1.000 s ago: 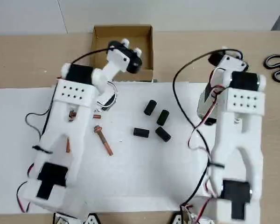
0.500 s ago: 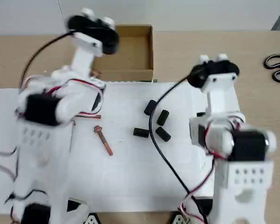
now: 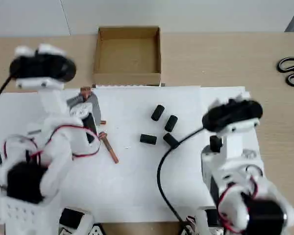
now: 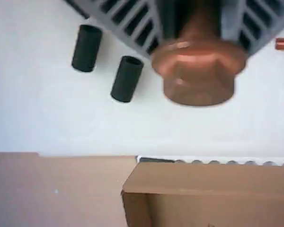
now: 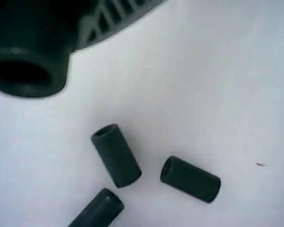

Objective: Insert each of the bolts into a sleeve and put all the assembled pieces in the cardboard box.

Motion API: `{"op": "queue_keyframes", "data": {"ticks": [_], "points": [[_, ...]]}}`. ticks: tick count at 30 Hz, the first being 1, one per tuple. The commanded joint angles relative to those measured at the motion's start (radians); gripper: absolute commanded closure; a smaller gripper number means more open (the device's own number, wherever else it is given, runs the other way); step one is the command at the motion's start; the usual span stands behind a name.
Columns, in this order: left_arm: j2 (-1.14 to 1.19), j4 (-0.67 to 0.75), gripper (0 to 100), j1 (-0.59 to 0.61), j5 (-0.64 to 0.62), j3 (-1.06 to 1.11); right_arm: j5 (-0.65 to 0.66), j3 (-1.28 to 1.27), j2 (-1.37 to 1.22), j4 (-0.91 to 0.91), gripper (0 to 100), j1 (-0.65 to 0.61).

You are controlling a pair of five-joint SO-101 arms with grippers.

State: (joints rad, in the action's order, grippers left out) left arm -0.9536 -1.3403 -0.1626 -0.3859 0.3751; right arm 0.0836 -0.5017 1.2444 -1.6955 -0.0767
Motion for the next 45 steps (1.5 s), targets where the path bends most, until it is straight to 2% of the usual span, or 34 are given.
{"op": "queue_keyframes", "data": {"ticks": [1, 5, 11, 13, 16, 24, 28, 35, 41, 45], "points": [[-0.230, 0.173, 100, -0.003, -0.040, 0.228, 0.008, -0.089, 0.137, 0.068, 99.6, -0.008], [-0.511, 0.336, 100, -0.003, -0.040, 0.532, 0.012, -0.219, 0.289, 0.120, 99.6, -0.015], [-0.888, 0.417, 100, -0.003, -0.043, 0.895, 0.009, -0.416, 0.493, 0.183, 99.6, -0.174], [-0.856, 0.414, 100, 0.000, -0.051, 0.917, 0.009, -0.496, 0.553, 0.183, 99.6, -0.234], [-0.835, 0.427, 100, -0.003, -0.129, 0.918, 0.008, -0.565, 0.575, 0.200, 99.6, -0.308], [-0.835, 0.684, 100, -0.005, -0.169, 0.964, 0.009, -0.661, 0.568, 0.476, 99.6, -0.452], [-0.833, 0.778, 100, -0.005, -0.256, 0.972, 0.009, -0.729, 0.568, 0.601, 99.6, -0.512], [-0.829, 0.779, 100, -0.003, -0.431, 0.975, 0.011, -0.835, 0.568, 0.751, 99.6, -0.562], [-0.832, 0.781, 100, -0.011, -0.445, 0.975, 0.011, -0.885, 0.568, 0.800, 99.6, -0.648], [-0.832, 0.781, 100, -0.081, -0.445, 0.975, 0.017, -0.921, 0.565, 0.852, 99.6, -0.700]]}}
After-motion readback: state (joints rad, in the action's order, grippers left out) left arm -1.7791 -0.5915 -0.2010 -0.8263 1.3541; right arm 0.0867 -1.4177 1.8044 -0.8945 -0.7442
